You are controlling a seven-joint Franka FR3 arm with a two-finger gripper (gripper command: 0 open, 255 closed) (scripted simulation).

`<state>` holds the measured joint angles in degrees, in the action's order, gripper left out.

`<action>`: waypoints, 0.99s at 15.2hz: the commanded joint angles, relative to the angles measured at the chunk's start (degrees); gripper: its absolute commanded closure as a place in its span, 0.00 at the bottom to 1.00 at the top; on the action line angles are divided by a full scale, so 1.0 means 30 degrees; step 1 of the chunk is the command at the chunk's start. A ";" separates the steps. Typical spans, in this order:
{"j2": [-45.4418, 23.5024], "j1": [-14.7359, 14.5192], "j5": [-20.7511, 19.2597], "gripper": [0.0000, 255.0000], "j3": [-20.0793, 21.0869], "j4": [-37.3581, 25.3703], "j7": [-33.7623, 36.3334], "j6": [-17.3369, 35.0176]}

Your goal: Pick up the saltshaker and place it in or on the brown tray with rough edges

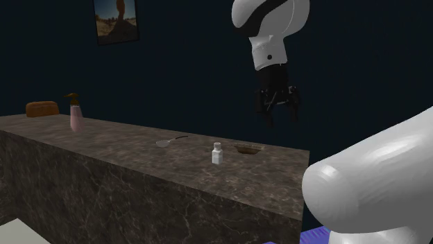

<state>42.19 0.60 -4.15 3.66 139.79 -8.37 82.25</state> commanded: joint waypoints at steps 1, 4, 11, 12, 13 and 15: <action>0.0000 0.0000 0.0000 0.00 0.0000 0.0000 0.0000 0.0000; -0.2316 -0.0029 0.0090 0.00 0.0127 -0.0884 0.0088 0.1389; -0.7744 -0.0103 0.0153 0.00 0.0448 -0.3807 0.0265 0.3789; -0.8514 -0.0117 0.0145 0.00 0.0495 -0.4319 0.0289 0.4033; -0.9283 -0.0132 0.0133 0.00 0.0542 -0.4854 0.0313 0.4251; -1.0817 -0.0168 0.0095 0.00 0.0634 -0.5995 0.0359 0.4612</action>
<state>12.19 0.20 -3.85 5.35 123.67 -7.45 95.53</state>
